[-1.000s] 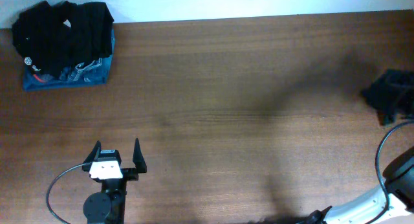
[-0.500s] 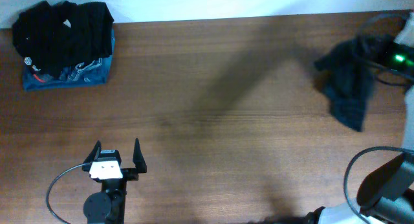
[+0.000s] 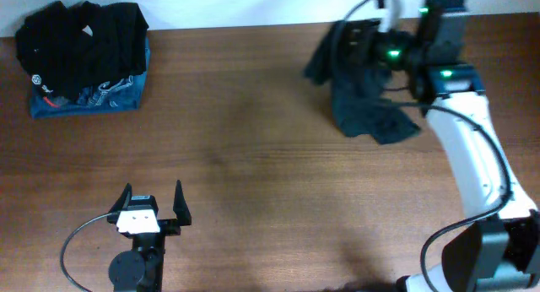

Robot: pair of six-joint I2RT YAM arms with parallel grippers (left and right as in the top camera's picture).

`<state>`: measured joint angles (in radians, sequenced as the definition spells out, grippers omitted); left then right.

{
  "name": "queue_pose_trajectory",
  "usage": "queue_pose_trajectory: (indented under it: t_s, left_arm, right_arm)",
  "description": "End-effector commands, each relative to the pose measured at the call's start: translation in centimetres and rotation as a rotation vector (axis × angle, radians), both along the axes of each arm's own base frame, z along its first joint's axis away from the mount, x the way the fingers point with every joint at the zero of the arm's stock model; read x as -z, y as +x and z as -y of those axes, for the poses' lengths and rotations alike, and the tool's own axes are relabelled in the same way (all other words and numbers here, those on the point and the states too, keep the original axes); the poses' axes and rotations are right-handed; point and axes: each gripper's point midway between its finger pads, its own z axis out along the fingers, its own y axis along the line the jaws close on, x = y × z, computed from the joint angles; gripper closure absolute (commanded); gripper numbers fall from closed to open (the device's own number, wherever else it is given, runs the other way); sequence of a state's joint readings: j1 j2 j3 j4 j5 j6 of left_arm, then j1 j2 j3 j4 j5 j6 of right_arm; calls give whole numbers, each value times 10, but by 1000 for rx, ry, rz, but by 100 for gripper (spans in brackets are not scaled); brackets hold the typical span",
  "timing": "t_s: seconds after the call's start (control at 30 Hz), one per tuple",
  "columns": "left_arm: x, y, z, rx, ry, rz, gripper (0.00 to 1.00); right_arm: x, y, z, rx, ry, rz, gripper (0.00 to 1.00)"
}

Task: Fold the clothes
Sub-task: 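Grasp the dark t-shirt with the right gripper and lift it, then lower the held t-shirt onto the table center with the right gripper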

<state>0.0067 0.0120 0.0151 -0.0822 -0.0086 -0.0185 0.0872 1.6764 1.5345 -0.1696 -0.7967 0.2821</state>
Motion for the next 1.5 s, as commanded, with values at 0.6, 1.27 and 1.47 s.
queue_pose_trajectory:
  t_s: [0.6,1.27,1.47]
  left_arm:
    - [2,0,1,4,16,-2,1]
    - [2,0,1,4,16,-2,1]
    - [2,0,1,4,16,-2,1]
  right_arm:
    - [-76,-40,-81,-19,-31,100,96]
    - [25,-3,-51,231,-265,-149,90]
    - [37,-18,-59,160,-263,-217,82]
